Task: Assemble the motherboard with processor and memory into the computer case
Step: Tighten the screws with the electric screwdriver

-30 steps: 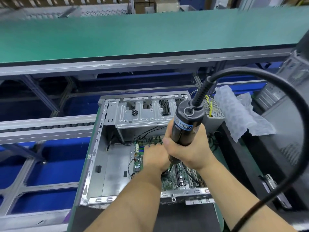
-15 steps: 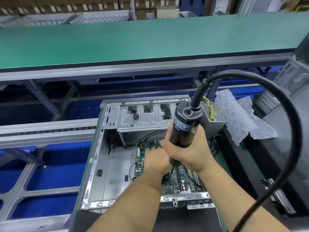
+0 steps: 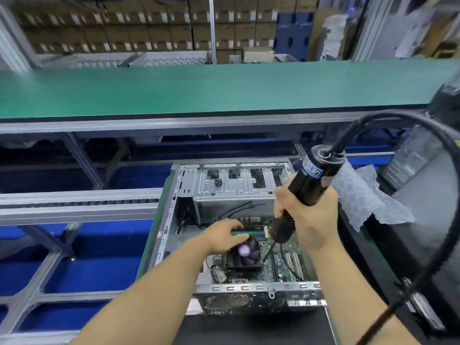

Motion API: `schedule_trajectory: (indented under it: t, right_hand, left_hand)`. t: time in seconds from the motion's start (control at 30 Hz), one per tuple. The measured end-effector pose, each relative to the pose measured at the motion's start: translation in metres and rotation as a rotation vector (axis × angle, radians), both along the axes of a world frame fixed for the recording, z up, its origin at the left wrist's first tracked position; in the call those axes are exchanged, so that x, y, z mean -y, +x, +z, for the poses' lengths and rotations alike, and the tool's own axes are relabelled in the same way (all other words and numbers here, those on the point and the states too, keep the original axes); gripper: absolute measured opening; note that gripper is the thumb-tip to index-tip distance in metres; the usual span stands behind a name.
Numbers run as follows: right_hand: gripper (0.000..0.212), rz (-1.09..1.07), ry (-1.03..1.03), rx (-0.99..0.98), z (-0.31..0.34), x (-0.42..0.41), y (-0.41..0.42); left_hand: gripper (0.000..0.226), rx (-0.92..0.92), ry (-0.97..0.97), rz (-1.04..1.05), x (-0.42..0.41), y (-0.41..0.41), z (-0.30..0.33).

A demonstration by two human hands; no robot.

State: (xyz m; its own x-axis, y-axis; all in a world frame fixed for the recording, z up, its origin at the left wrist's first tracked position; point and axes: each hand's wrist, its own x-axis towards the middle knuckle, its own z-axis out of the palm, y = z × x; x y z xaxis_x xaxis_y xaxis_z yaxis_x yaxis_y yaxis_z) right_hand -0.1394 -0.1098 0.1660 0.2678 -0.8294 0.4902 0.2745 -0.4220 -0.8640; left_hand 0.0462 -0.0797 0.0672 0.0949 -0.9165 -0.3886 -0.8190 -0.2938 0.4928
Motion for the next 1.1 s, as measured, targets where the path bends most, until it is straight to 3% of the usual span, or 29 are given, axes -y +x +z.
schedule_trajectory:
  t: [0.13, 0.23, 0.3, 0.4, 0.53, 0.73, 0.87, 1.1]
  right_hand:
    - [0.037, -0.006, 0.021, 0.084, 0.008, -0.003, 0.011]
    - [0.041, 0.009, 0.046, 0.069, 0.002, -0.010, 0.028]
    - [0.045, 0.010, 0.058, 0.039, -0.001, -0.014, 0.040]
    - [0.052, 0.015, 0.071, 0.026, -0.007, -0.017, 0.052]
    - [0.060, 0.009, 0.064, 0.003, -0.010, -0.017, 0.061]
    - [0.044, 0.038, 0.038, 0.061, -0.004, -0.020, 0.068]
    - [0.054, 0.030, 0.035, -0.016, -0.015, -0.022, 0.071]
    - [0.053, 0.005, 0.056, -0.022, -0.022, -0.021, 0.072]
  left_hand:
    - [0.091, -0.211, 0.056, 0.079, -0.022, 0.034, -0.022]
    - [0.109, -0.163, 0.156, 0.036, -0.035, 0.043, -0.033]
    - [0.094, -0.036, 0.167, -0.051, -0.041, 0.039, -0.038]
    - [0.049, 0.025, 0.131, -0.061, -0.041, 0.036, -0.043]
    - [0.030, -0.038, 0.153, -0.086, -0.042, 0.038, -0.044]
    - [0.029, -0.071, 0.220, -0.122, -0.042, 0.039, -0.051]
    - [0.032, -0.025, 0.232, -0.106, -0.042, 0.036, -0.053]
    - [0.036, 0.072, 0.221, -0.142, -0.037, 0.034, -0.055]
